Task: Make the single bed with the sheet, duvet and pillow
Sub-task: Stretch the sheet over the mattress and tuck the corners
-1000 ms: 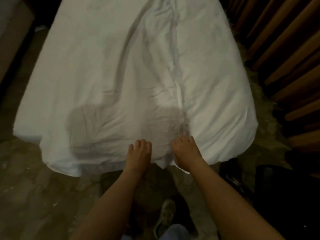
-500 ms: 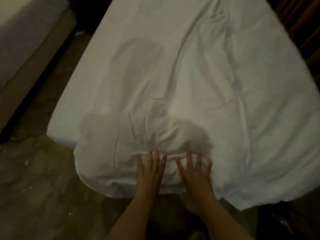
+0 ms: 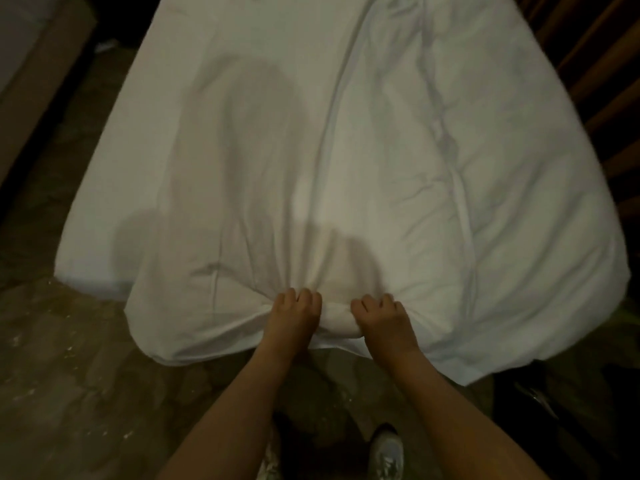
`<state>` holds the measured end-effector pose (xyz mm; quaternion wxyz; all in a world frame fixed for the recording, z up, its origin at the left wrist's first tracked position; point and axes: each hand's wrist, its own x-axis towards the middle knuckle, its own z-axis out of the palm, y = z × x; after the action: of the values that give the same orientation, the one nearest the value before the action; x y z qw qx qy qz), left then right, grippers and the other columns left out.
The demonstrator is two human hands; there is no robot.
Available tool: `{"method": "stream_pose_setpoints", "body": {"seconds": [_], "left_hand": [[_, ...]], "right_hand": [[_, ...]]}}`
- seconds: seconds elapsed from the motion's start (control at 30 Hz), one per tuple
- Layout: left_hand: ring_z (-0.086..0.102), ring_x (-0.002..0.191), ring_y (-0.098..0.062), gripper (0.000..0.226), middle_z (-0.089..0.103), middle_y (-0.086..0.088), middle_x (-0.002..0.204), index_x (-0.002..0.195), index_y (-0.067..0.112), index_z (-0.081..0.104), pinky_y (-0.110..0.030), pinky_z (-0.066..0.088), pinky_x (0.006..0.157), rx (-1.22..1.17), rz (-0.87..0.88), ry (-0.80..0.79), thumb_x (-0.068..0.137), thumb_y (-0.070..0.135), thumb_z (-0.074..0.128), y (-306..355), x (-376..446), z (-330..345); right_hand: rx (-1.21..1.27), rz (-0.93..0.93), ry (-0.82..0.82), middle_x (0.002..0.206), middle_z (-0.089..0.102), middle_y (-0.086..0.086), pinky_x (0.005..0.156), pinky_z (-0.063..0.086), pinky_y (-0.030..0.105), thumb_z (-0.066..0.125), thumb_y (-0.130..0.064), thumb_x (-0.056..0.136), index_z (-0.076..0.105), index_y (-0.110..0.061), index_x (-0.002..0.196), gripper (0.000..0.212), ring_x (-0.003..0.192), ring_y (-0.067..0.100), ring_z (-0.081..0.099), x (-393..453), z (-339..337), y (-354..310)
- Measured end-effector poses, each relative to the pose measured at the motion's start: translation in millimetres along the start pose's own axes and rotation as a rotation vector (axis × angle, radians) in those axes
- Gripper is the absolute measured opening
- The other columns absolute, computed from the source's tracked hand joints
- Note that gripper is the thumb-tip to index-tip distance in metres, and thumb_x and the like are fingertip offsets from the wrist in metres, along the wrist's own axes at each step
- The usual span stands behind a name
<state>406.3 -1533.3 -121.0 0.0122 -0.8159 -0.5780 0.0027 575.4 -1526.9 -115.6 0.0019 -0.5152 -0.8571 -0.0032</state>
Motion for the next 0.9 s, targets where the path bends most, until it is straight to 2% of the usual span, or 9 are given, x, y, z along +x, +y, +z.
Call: {"method": "stream_pose_setpoints", "body": {"seconds": [0.13, 0.23, 0.37, 0.47, 0.57, 0.63, 0.73, 0.8, 0.9], "left_hand": [[0.052, 0.043, -0.026, 0.01, 0.052, -0.007, 0.053, 0.059, 0.011, 0.06, -0.026, 0.044, 0.043, -0.053, 0.043, 0.042, 0.053, 0.006, 0.053, 10, 1, -17], [0.052, 0.044, -0.027, 0.031, 0.052, -0.009, 0.055, 0.062, 0.009, 0.061, -0.026, 0.043, 0.043, -0.106, 0.063, 0.164, 0.063, 0.006, 0.03, 17, 12, -54], [0.053, 0.046, -0.027, 0.025, 0.054, -0.009, 0.057, 0.065, 0.009, 0.062, -0.027, 0.042, 0.044, -0.032, 0.055, 0.101, 0.065, 0.011, 0.037, 30, 8, -65], [0.052, 0.045, -0.026, 0.021, 0.054, -0.008, 0.055, 0.06, 0.011, 0.063, -0.025, 0.042, 0.043, -0.016, 0.075, -0.106, 0.059, 0.016, 0.042, 52, -39, -24], [0.055, 0.048, -0.028, 0.031, 0.056, -0.01, 0.059, 0.072, 0.008, 0.06, -0.027, 0.045, 0.044, -0.014, 0.065, -0.212, 0.059, 0.014, 0.033, 43, -69, 7], [0.056, 0.047, -0.028, 0.03, 0.057, -0.011, 0.059, 0.075, 0.008, 0.059, -0.026, 0.045, 0.043, -0.05, 0.029, -0.326, 0.057, 0.02, 0.037, 32, -80, 14], [0.055, 0.047, -0.025, 0.03, 0.057, -0.008, 0.056, 0.072, 0.01, 0.059, -0.024, 0.044, 0.043, -0.005, 0.025, -0.417, 0.048, 0.027, 0.054, 30, -83, 16], [0.058, 0.052, -0.025, 0.028, 0.06, -0.007, 0.061, 0.067, 0.013, 0.067, -0.024, 0.045, 0.046, -0.009, 0.061, -0.39, 0.046, 0.031, 0.065, 36, -62, 11], [0.064, 0.068, -0.028, 0.061, 0.067, -0.011, 0.079, 0.082, 0.01, 0.073, -0.028, 0.049, 0.054, -0.05, 0.113, -0.361, 0.03, 0.041, 0.087, 59, -13, 0]], "right_hand": [[-0.006, -0.127, 0.011, 0.058, 0.058, 0.006, 0.041, 0.042, 0.026, 0.085, -0.008, 0.035, 0.066, -0.014, 0.068, 0.038, 0.044, 0.025, 0.053, -5, -28, 20], [-0.041, -0.179, 0.114, 0.061, 0.059, 0.007, 0.043, 0.044, 0.028, 0.073, -0.005, 0.051, 0.064, -0.014, 0.069, 0.022, 0.049, 0.028, 0.056, -2, -68, 43], [-0.091, -0.103, 0.157, 0.06, 0.058, 0.006, 0.045, 0.043, 0.026, 0.051, -0.01, 0.057, 0.064, -0.015, 0.066, 0.016, 0.05, 0.027, 0.056, -14, -80, 39], [-0.031, -0.047, -0.05, 0.053, 0.055, 0.002, 0.048, 0.041, 0.022, 0.07, -0.017, 0.045, 0.064, -0.017, 0.057, 0.013, 0.045, 0.022, 0.053, -64, -26, -1], [0.017, -0.043, -0.32, 0.059, 0.059, 0.005, 0.051, 0.046, 0.023, 0.087, -0.029, 0.018, 0.066, -0.016, 0.063, 0.052, 0.049, 0.022, 0.056, -82, 8, -10], [0.031, 0.038, -0.347, 0.069, 0.064, 0.009, 0.059, 0.053, 0.035, 0.087, -0.028, 0.014, 0.068, -0.013, 0.072, 0.063, 0.058, 0.026, 0.061, -89, 18, 0], [-0.13, 0.039, -0.316, 0.082, 0.068, 0.015, 0.081, 0.041, 0.049, 0.065, -0.028, 0.052, 0.056, -0.009, 0.096, 0.049, 0.075, 0.036, 0.064, -106, 27, 18], [-0.167, 0.067, -0.285, 0.093, 0.068, 0.019, 0.081, 0.036, 0.047, 0.05, -0.029, 0.06, 0.046, -0.007, 0.106, 0.051, 0.091, 0.039, 0.056, -100, 29, 32], [-0.165, 0.185, -0.347, 0.103, 0.065, 0.02, 0.075, 0.05, 0.047, 0.062, -0.019, 0.051, 0.045, -0.007, 0.112, 0.065, 0.095, 0.037, 0.059, -77, 19, 57]]}}
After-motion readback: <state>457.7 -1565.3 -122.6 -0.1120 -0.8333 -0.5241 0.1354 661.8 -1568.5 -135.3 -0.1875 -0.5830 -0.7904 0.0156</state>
